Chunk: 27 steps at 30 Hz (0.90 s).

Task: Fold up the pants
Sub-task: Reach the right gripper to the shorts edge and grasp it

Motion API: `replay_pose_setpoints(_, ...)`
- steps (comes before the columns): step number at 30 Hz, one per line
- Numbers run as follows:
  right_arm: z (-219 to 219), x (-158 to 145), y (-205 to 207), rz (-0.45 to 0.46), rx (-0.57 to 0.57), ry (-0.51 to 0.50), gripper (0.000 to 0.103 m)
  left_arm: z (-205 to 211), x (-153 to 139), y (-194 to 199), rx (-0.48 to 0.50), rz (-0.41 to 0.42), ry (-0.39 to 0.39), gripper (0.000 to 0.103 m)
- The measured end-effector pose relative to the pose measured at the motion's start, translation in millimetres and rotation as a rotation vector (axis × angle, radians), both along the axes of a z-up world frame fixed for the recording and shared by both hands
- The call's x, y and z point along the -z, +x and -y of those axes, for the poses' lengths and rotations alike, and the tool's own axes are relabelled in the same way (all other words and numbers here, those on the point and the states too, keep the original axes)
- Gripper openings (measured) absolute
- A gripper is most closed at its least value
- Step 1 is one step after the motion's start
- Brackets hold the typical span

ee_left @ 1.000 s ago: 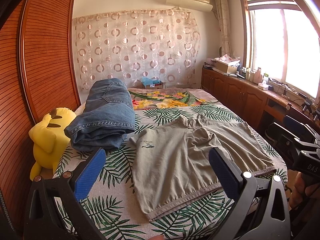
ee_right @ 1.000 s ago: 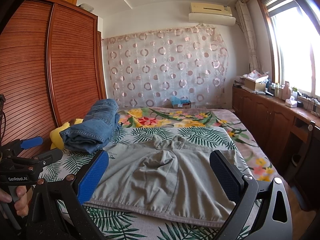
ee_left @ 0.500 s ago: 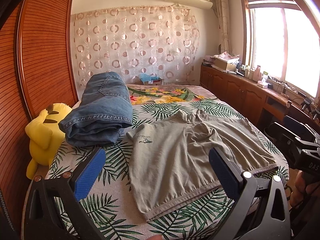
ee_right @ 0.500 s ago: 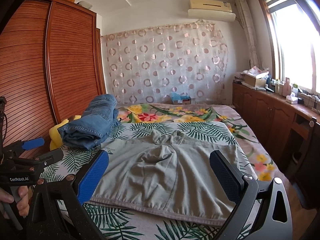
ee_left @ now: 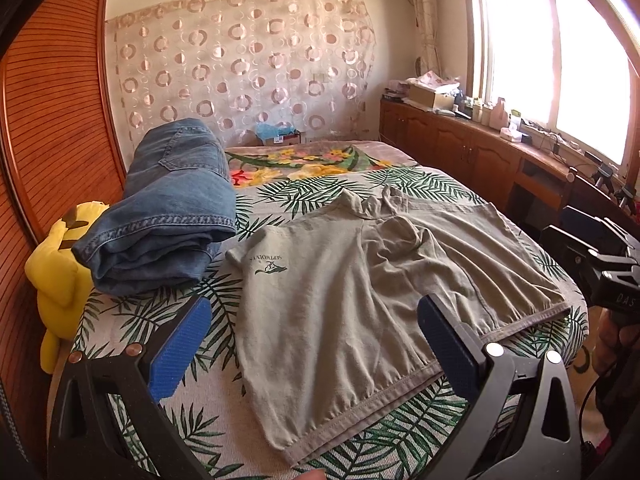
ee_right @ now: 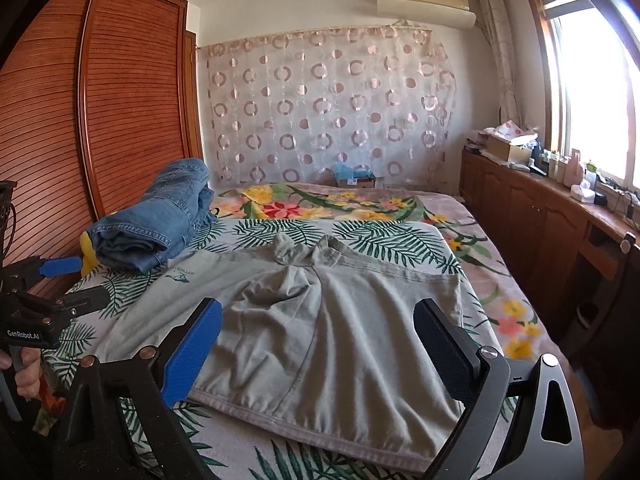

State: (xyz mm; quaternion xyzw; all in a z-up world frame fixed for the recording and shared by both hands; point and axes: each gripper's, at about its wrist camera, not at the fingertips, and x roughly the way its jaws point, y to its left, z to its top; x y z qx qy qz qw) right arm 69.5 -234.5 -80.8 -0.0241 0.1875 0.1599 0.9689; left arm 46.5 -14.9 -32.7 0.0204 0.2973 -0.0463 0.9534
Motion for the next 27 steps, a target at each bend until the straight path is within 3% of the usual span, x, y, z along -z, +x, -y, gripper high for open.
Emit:
replay_pose_setpoints(10,14,-9,24,-0.060,0.012,-0.053,0.076,14,4,24,0.080,-0.025,0.027,0.103)
replay_pose_setpoints(17,18,-20,54,-0.127,0.041,-0.100,0.048,19,3,43,0.122,-0.063,-0.007,0.103)
replay_pose_setpoints(23,15,-26,85,-0.204,0.073,-0.119,0.038,25,1,50,0.141,-0.054,0.010,0.103)
replay_pose_setpoints(27,16,-25,114,-0.304,0.089,-0.090,0.028,29,2,57,0.156,-0.065,0.012,0.103)
